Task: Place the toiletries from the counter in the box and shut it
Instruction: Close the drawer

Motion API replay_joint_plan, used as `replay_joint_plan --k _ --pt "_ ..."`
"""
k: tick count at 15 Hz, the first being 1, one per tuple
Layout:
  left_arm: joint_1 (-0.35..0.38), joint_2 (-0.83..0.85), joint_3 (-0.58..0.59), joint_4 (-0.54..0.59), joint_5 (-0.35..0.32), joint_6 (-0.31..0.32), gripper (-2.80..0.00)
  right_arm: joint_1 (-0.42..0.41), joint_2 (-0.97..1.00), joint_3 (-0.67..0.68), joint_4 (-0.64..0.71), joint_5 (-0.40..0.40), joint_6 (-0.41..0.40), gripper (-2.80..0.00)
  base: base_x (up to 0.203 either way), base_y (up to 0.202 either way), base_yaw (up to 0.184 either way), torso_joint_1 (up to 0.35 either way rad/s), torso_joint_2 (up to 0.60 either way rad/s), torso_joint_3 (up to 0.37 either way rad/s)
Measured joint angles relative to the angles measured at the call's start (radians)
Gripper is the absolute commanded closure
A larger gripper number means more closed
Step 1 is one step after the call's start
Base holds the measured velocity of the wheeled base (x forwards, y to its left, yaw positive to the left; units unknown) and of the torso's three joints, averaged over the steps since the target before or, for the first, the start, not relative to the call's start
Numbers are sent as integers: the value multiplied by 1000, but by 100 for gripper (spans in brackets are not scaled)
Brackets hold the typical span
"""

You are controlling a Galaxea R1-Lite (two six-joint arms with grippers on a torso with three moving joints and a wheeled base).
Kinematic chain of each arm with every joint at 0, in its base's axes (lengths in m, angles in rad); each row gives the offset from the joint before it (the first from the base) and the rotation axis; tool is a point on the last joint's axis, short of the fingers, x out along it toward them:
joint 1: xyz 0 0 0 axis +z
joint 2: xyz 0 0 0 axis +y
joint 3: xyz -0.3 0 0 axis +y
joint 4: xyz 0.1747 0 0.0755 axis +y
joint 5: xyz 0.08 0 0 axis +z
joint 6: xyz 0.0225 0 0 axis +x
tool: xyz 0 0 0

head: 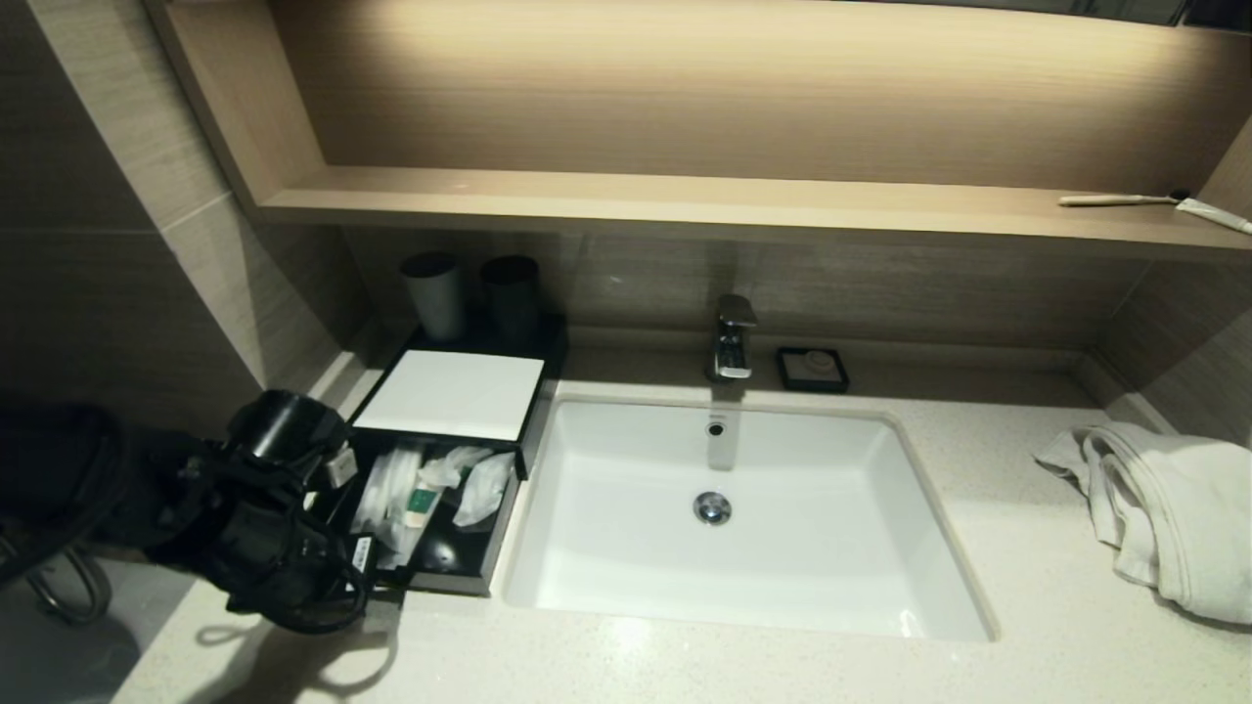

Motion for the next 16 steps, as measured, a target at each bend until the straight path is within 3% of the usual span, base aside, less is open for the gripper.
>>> replay_joint_plan --k 16 --pt "1 92 -170 7 6 -4 0 0 0 0 -1 -1 0 0 0 0 0 0 0 0"
